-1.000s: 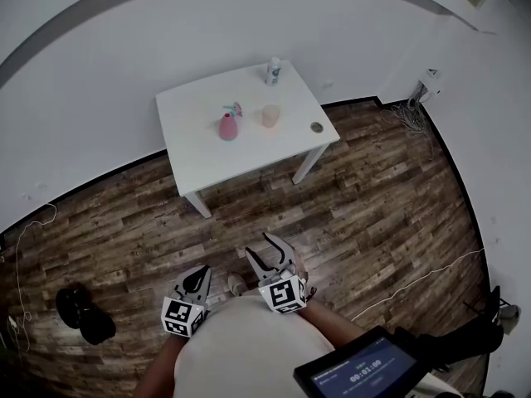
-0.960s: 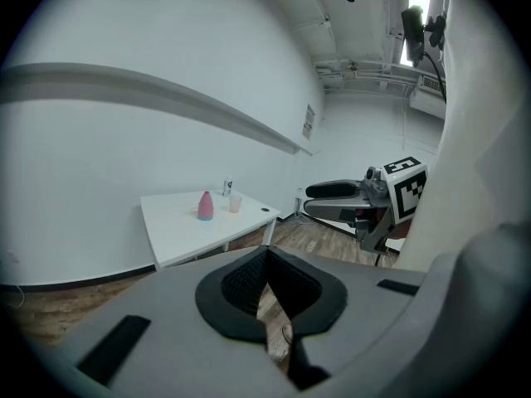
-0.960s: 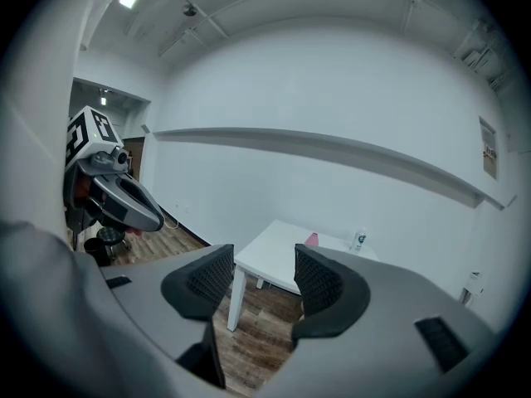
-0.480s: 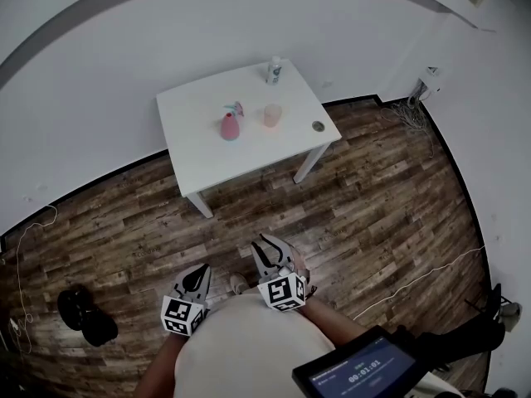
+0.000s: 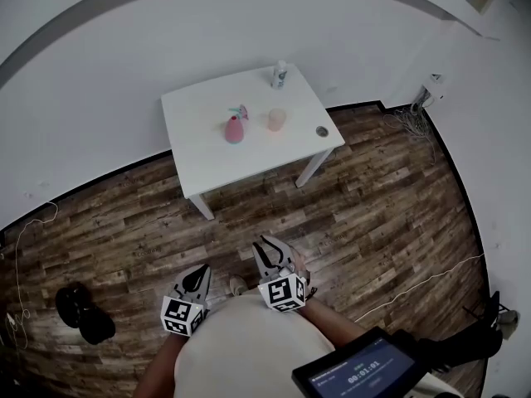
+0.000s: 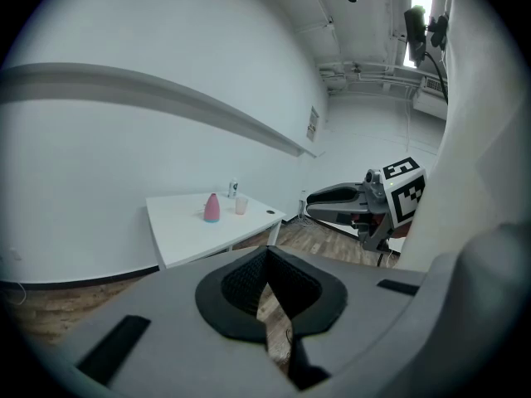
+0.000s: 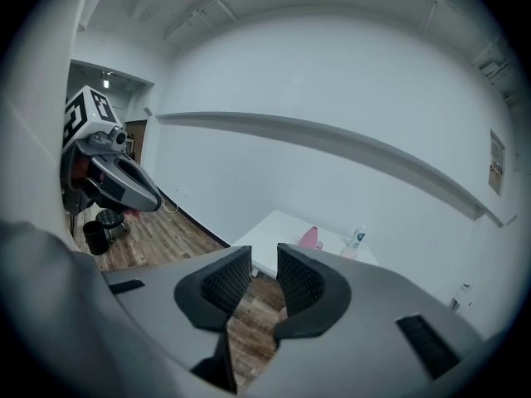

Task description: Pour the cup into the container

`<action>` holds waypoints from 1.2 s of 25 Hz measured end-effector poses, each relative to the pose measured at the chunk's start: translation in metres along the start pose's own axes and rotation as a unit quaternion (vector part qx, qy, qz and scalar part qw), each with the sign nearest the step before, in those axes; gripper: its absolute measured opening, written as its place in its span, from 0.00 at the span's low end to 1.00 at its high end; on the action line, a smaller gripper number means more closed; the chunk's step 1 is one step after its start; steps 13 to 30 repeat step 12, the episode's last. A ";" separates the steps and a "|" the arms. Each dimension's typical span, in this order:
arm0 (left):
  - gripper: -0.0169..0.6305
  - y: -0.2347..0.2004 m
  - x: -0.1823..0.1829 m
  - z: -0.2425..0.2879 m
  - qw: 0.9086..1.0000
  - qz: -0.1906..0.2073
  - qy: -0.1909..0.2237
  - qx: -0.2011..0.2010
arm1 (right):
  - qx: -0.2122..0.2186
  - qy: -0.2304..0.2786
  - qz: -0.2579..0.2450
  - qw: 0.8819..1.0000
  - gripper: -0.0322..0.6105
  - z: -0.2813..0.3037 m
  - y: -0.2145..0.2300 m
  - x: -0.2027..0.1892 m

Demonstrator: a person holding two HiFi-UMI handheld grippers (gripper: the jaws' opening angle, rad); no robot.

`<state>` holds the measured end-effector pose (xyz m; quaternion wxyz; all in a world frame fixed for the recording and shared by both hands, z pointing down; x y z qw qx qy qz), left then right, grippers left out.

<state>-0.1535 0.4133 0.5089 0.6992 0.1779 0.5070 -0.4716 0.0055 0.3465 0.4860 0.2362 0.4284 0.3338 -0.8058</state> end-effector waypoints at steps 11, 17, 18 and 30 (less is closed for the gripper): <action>0.04 0.003 -0.007 -0.002 1.000 -0.004 -0.003 0.004 | 0.008 -0.001 -0.001 1.000 0.19 -0.002 -0.005 -0.004; 0.04 0.003 -0.008 -0.002 1.000 -0.004 -0.004 0.004 | 0.008 -0.001 0.000 1.000 0.19 -0.002 -0.005 -0.004; 0.04 0.003 -0.008 -0.002 1.000 -0.004 -0.004 0.004 | 0.008 -0.001 0.000 1.000 0.19 -0.002 -0.005 -0.004; 0.04 0.003 -0.008 -0.002 1.000 -0.004 -0.004 0.004 | 0.008 -0.001 0.000 1.000 0.19 -0.002 -0.005 -0.004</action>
Point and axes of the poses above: the fingertips, and each gripper's own axes: z forward along the fingers, y to its right, x out of its top, the point moved 3 cm from there along -z, backward along the fingers, and after that the axes turned 2 degrees about -z, right-handed, at the moved point
